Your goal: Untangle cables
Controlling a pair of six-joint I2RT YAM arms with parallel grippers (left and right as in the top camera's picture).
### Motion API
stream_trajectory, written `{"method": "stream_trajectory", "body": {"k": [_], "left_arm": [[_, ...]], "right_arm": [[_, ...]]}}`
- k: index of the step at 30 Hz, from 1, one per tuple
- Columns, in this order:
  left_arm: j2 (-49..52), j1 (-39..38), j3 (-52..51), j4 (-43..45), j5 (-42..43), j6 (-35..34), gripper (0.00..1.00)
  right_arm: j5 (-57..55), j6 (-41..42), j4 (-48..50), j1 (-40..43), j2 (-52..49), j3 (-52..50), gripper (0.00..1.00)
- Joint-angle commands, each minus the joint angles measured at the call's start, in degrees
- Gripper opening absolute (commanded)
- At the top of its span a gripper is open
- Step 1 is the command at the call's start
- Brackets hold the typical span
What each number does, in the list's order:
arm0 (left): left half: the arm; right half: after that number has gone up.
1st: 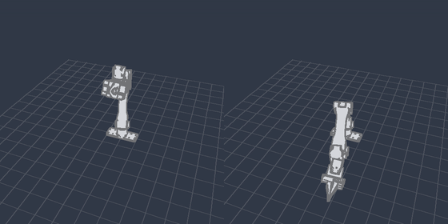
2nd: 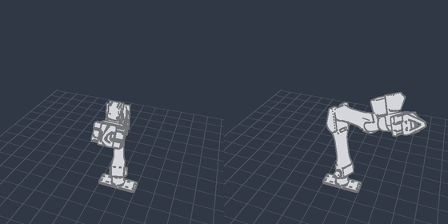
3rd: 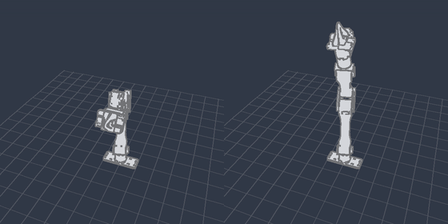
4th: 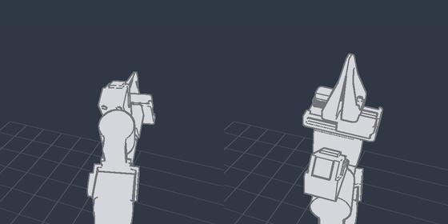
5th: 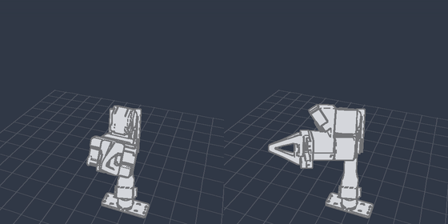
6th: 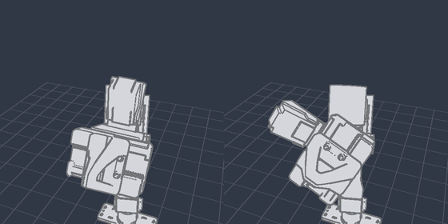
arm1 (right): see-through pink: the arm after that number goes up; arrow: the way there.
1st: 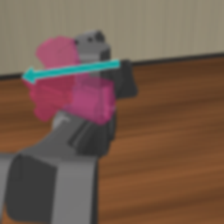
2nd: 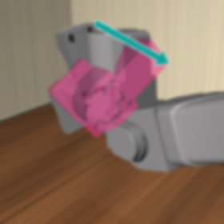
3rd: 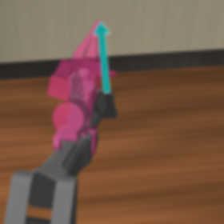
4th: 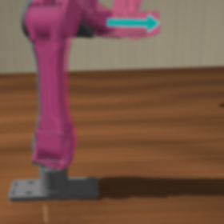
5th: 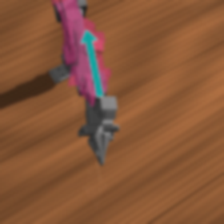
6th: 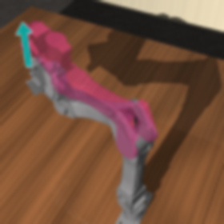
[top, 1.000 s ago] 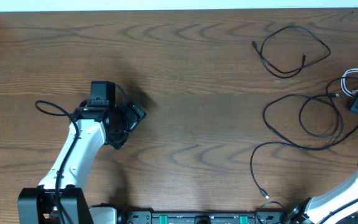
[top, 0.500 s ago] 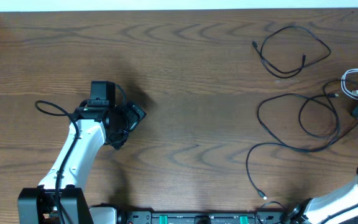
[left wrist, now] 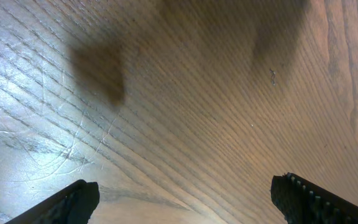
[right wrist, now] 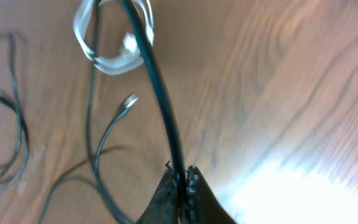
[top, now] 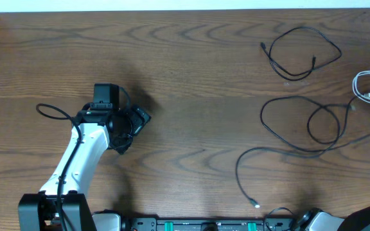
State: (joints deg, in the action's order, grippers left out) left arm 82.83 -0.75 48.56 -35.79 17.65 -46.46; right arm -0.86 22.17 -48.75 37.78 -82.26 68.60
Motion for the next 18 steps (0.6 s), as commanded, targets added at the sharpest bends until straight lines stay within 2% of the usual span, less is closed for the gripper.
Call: {"method": "stream_trajectory", "body": {"k": [1,4,6,7,8,9,12,15,16,17,18], "left_arm": [[-0.5,0.2,0.4,-0.2,-0.8,0.4,0.93],[-0.5,0.2,0.4,-0.2,-0.8,0.4,0.94],[-0.5,0.2,0.4,-0.2,-0.8,0.4,0.93],[-0.5,0.2,0.4,-0.2,-0.8,0.4,0.93],[-0.5,0.2,0.4,-0.2,-0.8,0.4,0.93],[-0.5,0.2,0.4,-0.2,-0.8,0.4,0.93],[-0.5,0.2,0.4,-0.2,-0.8,0.4,0.93],[-0.5,0.2,0.4,-0.2,-0.8,0.4,0.93],[-0.5,0.2,0.4,-0.2,-0.8,0.4,0.93],[-0.5,0.2,0.4,-0.2,-0.8,0.4,0.93],[-0.5,0.2,0.4,-0.2,-0.8,0.4,0.93]], "right_arm": [[0.0,2.6,-2.1,-0.8,-1.2,-1.0,0.08],[0.7,2.6,-6.2,-1.6,-1.6,-1.3,0.08],[1.0,2.6,-7.9,-2.4,-1.5,-1.3,0.18],[1.3,2.6,-8.1,-2.7,-1.5,-1.3,0.29],[1.9,2.6,-8.2,-3.1,-1.5,-1.3,0.35],[2.6,2.6,-8.4,-3.5,-1.5,-1.3,0.37],[13.7,-5.7,-8.3,-5.9,-1.4,-1.3,0.38],[27.3,-16.7,-9.7,-11.0,-1.3,-1.3,0.47],[30.0,-19.1,-10.8,-13.0,-1.3,-1.3,0.53],[31.3,-20.2,-12.3,-15.5,-1.3,-1.4,0.68],[31.2,-20.2,-13.7,-18.4,-1.3,-1.5,0.70]]}}
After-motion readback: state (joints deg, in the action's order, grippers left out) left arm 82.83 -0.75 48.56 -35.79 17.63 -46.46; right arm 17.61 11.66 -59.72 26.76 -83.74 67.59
